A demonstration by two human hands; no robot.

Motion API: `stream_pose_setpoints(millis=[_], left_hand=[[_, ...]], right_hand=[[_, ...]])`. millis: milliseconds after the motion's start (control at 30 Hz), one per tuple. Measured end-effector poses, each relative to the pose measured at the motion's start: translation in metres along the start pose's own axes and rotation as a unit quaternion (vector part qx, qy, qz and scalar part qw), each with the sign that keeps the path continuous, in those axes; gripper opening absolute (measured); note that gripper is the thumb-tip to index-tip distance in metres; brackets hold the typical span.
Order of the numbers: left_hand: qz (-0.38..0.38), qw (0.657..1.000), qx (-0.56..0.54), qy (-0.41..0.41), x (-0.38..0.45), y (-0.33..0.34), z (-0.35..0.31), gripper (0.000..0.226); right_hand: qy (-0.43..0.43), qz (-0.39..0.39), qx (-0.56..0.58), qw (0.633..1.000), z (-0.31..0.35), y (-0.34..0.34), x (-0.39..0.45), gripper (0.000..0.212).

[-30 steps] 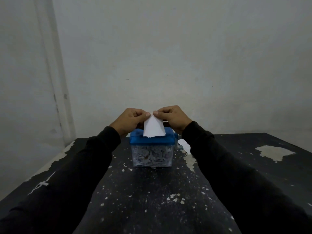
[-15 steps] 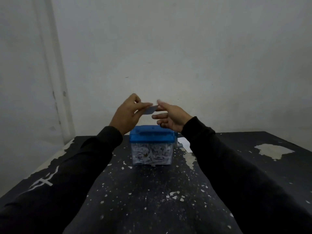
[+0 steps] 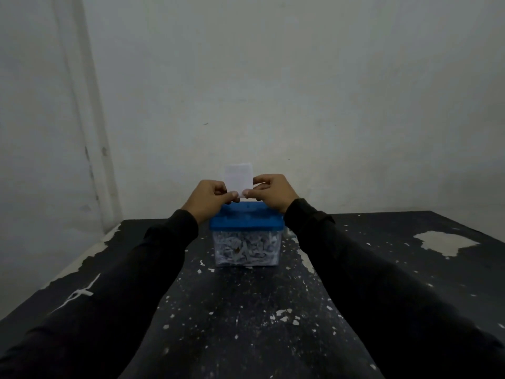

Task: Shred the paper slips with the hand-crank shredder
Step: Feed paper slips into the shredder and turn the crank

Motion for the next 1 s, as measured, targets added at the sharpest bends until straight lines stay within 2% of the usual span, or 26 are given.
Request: stream_pose_setpoints(millis=[33,100,233,400,467,600,700,800,900,1000], left_hand=[[0.006,1.0,0.029,-0.001,-0.001,0.0,-0.002,0.033],[0.012,0.998,0.061,-0.004,0.001,-0.002,-0.001,0.033],[0.013,0.998,0.063,-0.015,0.003,-0.009,0.006,0.02],[0.024,0.995,0.099,0.0,-0.002,-0.004,0.008,0.02],[0.02,0.993,0.119,0.002,-0.001,-0.002,0.012,0.01],[0.012,0.994,0.107,0.001,-0.005,0.01,0.019,0.031],[-0.008,0.996,0.086,0.006,-0.012,0.015,0.025,0.035],[-0.035,0.996,0.078,0.02,-0.016,0.015,0.027,0.035],[-0.047,0.996,0.079,0.022,-0.019,0.016,0.028,0.035],[-0.047,0.995,0.079,0.031,-0.019,0.018,0.027,0.035]], right_hand=[[-0.009,0.005,-0.029,1.0,0.001,0.001,0.001,0.018],[-0.026,0.014,-0.082,0.996,0.001,0.002,0.004,0.028],[-0.027,0.021,-0.151,0.988,-0.007,0.006,0.01,0.038],[-0.012,0.038,-0.224,0.974,-0.01,0.01,0.013,0.032],[-0.013,0.04,-0.241,0.969,-0.009,0.012,0.012,0.031],[-0.011,0.052,-0.251,0.967,-0.006,0.016,0.009,0.028],[-0.022,0.06,-0.271,0.961,-0.007,0.013,0.007,0.027],[-0.008,0.013,-0.286,0.958,-0.016,-0.017,-0.005,0.046],[0.06,0.043,-0.271,0.96,-0.044,-0.034,-0.024,0.068],[0.065,0.055,-0.224,0.971,-0.063,-0.032,-0.037,0.071]])
Point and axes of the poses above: each hand's wrist, its own x-axis towards the middle knuckle, its own y-axis out of the palm, z = x × y, the point moved 8 cm from there along x, towards the middle knuckle, and after that the axes turned 5 degrees about -x, right-handed, at the moved point
